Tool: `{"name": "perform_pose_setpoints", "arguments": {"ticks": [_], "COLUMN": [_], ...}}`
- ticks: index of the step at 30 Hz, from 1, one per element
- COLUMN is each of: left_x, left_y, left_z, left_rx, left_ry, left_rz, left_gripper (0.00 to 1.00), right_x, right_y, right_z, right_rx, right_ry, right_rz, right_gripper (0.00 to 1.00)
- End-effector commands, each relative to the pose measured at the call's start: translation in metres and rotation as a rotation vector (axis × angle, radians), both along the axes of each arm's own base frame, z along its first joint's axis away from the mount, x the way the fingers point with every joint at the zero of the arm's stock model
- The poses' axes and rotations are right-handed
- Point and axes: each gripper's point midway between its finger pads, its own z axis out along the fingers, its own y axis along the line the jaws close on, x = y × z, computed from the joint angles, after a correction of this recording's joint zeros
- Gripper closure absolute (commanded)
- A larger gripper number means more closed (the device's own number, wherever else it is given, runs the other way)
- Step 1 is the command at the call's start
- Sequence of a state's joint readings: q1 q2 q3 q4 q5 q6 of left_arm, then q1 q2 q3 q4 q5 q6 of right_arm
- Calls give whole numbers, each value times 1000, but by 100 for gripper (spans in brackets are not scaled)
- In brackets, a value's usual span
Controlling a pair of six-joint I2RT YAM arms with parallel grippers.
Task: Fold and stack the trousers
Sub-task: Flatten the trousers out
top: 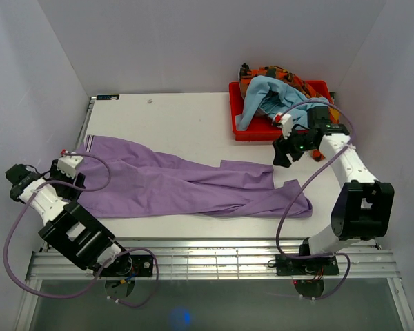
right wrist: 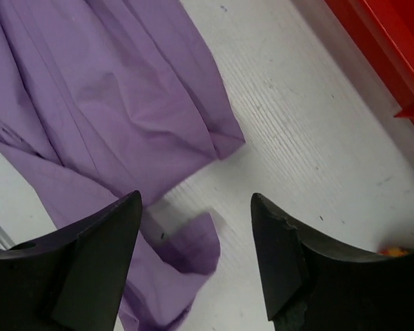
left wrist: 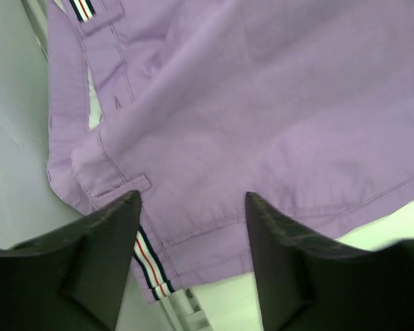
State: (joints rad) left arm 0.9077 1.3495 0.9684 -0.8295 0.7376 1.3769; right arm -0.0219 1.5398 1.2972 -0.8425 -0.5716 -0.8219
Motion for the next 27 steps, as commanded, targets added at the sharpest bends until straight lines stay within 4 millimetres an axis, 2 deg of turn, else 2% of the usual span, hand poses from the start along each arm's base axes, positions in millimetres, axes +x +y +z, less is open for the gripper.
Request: {"name": "perform_pose_setpoints", "arguments": {"ticks": [1, 3, 5, 6, 8, 10, 11, 13, 14, 15, 17, 20, 27], "left_x": [17, 21, 28, 30, 38, 45, 46, 51, 52, 53, 56, 58, 61], "left_y": [-24, -28, -25, -21, -16, -10, -9, -5, -5, -4, -2, -2, -4], "left_z": [45, 55, 62, 62, 58, 48, 43, 36, 24, 20, 7, -8, -25], "left_rx": [-90, -133, -163, -168, -179, -190, -192, -191, -183, -179, -173, -161, -172], "left_ry": [-166, -192, -204, -200, -190, -156, -141, -119, -80, -67, -29, 21, 61], "left_rz": [-55, -42, -5, 14, 32, 72, 85, 113, 129, 138, 165, 189, 215], "left_gripper": [25, 13, 10, 9, 9, 9, 9, 9, 9, 9, 9, 7, 4], "right_x": [20, 29, 33, 40, 51, 59, 61, 68, 70, 72, 74, 70, 70], "right_y": [42, 59, 68, 82, 91, 108, 115, 134, 141, 153, 165, 190, 214], "right_z": [0, -8, -23, -23, -31, -33, -41, -38, -48, -45, -58, -66, -93], "right_rx": [40, -8, -25, -21, -45, -41, -43, -29, -40, -35, -48, -45, -84], "right_ry": [-71, -125, -129, -165, -174, -188, -177, -202, -186, -197, -184, -179, -174], "right_rz": [-90, -82, -83, -77, -88, -83, -73, -51, -44, -24, -7, 34, 77], "right_gripper": [30, 31, 33, 33, 34, 36, 37, 38, 38, 39, 39, 39, 39]}}
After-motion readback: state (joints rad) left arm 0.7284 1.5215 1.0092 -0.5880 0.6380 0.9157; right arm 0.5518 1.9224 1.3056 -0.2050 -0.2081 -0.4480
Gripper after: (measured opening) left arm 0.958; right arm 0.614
